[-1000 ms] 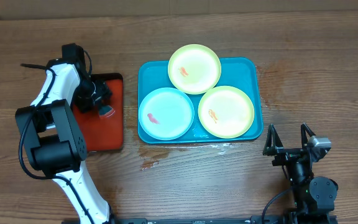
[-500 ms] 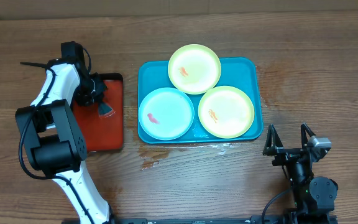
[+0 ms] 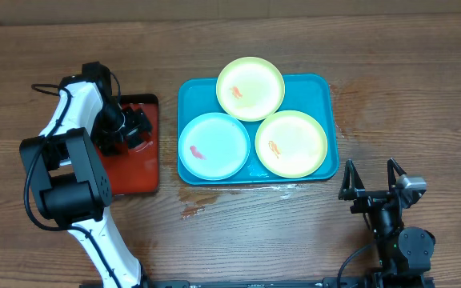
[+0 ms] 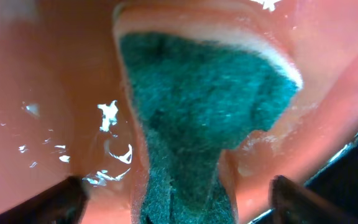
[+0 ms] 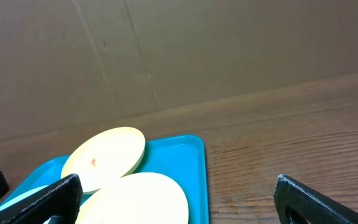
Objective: Clean dirty plates on tray and stack at the side
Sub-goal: 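Lower the left gripper and grasp the green-orange sponge in the red tray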
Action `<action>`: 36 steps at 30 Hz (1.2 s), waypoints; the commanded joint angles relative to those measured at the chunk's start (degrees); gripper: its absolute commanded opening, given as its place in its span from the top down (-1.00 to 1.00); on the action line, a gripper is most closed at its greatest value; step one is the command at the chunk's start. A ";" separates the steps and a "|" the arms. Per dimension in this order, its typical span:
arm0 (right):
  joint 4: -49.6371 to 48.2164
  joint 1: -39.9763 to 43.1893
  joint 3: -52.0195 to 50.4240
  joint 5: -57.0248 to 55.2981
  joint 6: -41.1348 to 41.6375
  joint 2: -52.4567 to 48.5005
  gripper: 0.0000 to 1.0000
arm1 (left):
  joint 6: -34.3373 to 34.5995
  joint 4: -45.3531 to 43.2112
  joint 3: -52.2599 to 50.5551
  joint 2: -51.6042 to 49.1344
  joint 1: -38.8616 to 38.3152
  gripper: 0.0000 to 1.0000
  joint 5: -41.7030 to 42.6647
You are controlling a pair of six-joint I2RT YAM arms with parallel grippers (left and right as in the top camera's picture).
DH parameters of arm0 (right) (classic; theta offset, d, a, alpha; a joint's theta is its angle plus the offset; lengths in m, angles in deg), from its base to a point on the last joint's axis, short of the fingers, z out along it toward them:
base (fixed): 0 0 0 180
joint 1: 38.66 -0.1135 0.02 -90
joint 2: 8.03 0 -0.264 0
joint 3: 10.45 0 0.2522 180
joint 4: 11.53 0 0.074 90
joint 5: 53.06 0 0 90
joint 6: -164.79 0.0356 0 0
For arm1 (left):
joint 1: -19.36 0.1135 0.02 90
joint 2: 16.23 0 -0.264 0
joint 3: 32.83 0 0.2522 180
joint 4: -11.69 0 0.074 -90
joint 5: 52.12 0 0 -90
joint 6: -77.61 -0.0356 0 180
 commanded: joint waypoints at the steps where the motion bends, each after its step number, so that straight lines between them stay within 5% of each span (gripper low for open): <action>1: -0.15 -0.17 -0.61 -0.57 0.02 0.46 -1.00 | 0.02 -0.74 0.90 -0.33 -0.02 -0.46 -0.15; 5: -0.17 -0.17 -0.61 -0.57 0.02 0.46 -1.00 | 0.02 -0.92 0.90 -0.33 -0.02 0.67 -0.98; 8: -0.17 -0.17 -0.61 -0.57 0.02 0.46 -1.00 | 0.04 -1.01 0.90 -0.33 -0.02 0.87 -1.68; 9: -0.17 -0.17 -0.61 -0.57 0.02 0.46 -1.00 | 0.02 -1.03 0.90 -0.33 -0.02 0.81 -1.99; 10: -0.17 -0.17 -0.61 -0.57 0.02 0.46 -1.00 | 0.02 -0.96 0.90 -0.33 -0.02 0.46 -2.43; 12: -0.17 -0.17 -0.61 -0.57 0.02 0.46 -1.00 | 0.02 -0.79 0.90 -0.33 -0.02 -1.00 -2.45; 17: -0.17 -0.17 -0.61 -0.57 0.02 0.46 -1.00 | 0.04 0.85 0.90 -0.33 -0.02 -1.00 -2.38; 21: -0.17 -0.17 -0.61 -0.57 0.02 0.46 -1.00 | 0.02 2.62 0.90 -0.33 -0.02 -0.38 -2.38; 25: -0.17 -0.17 -0.61 -0.57 0.02 0.46 -1.00 | 0.02 2.56 0.90 -0.33 -0.02 0.70 -2.71; 28: -0.17 -0.17 -0.61 -0.57 0.02 0.46 -1.00 | 0.02 2.10 0.90 -0.33 0.00 0.92 -2.91; 29: -0.17 -0.17 -0.61 -0.57 0.02 0.46 -1.00 | 0.00 1.90 0.90 -0.33 0.00 0.80 -2.93; 30: -0.17 -0.17 -0.61 -0.57 0.02 0.46 -1.00 | 0.02 1.68 0.90 -0.33 0.00 0.30 -3.02; 32: -0.17 -0.17 -0.61 -0.57 0.02 0.46 -1.00 | 0.02 1.33 0.90 -0.33 0.00 -1.00 -3.28; 36: -0.17 -0.17 -0.61 -0.57 0.02 0.46 -1.00 | -0.92 -0.33 0.90 -0.33 0.00 -1.00 -5.53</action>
